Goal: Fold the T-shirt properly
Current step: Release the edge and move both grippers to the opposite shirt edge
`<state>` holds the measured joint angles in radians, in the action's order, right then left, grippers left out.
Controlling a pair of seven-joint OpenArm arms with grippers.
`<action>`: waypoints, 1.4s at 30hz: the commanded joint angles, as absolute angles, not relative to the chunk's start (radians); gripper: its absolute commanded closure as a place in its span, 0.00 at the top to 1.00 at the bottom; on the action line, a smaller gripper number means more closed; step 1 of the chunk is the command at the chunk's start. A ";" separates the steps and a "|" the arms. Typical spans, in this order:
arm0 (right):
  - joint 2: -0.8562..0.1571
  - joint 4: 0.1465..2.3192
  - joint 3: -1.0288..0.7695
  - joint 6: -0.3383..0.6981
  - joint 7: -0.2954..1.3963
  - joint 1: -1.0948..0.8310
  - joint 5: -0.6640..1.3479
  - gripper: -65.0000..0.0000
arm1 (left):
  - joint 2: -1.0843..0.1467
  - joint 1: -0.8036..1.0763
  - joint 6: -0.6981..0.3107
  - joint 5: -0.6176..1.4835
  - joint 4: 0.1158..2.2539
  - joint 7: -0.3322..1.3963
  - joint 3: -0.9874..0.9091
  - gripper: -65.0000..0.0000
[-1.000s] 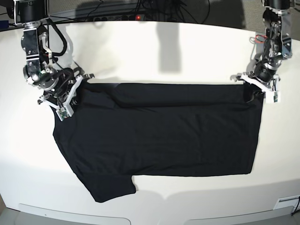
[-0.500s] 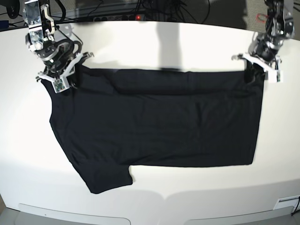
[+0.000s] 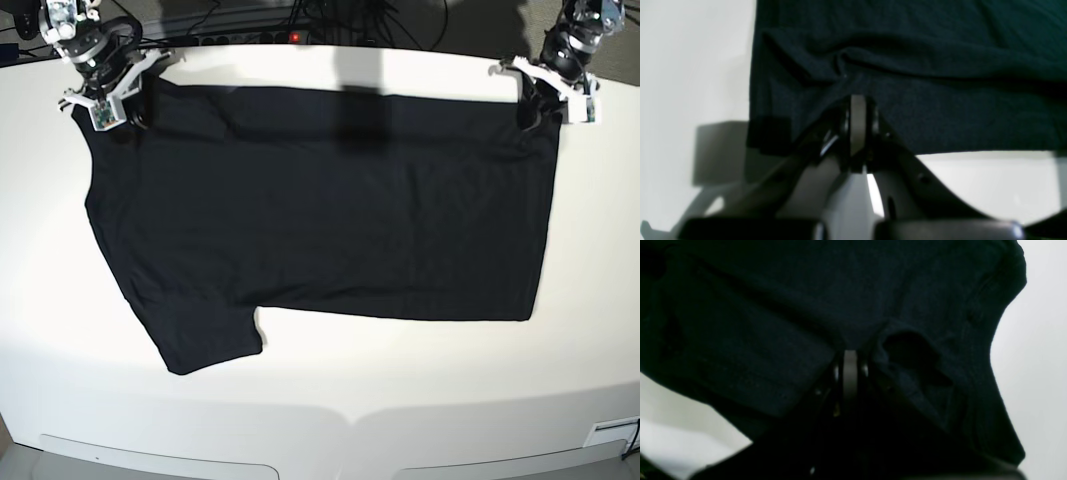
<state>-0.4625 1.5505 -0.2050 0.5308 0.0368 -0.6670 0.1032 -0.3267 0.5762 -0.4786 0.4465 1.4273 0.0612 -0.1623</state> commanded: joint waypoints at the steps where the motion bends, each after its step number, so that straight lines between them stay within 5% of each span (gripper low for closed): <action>1: -0.473 1.562 -0.212 0.533 0.067 -0.690 0.085 0.00 | -0.333 0.617 -0.453 0.393 1.422 0.184 -0.164 0.00; 17: -0.474 1.758 -0.224 0.499 0.080 -0.751 0.081 0.00 | -0.333 0.711 -0.460 0.393 1.655 0.198 -0.321 0.00; 26: -0.474 1.877 -0.380 0.497 0.090 -0.748 0.119 0.00 | -0.333 0.706 -0.460 0.393 1.832 0.211 -0.395 0.00; 35: -0.474 1.893 -0.423 0.490 0.237 -0.635 0.244 0.00 | -0.335 0.411 -0.460 0.394 1.778 0.266 -0.404 0.00; 39: -0.474 1.893 -0.403 0.490 0.324 -0.580 0.248 0.00 | -0.336 0.215 -0.460 0.394 1.630 0.338 -0.397 0.31; 42: -0.474 1.893 -0.397 0.491 0.331 -0.561 0.248 0.00 | -0.340 0.073 -0.461 0.399 1.462 0.361 -0.361 0.32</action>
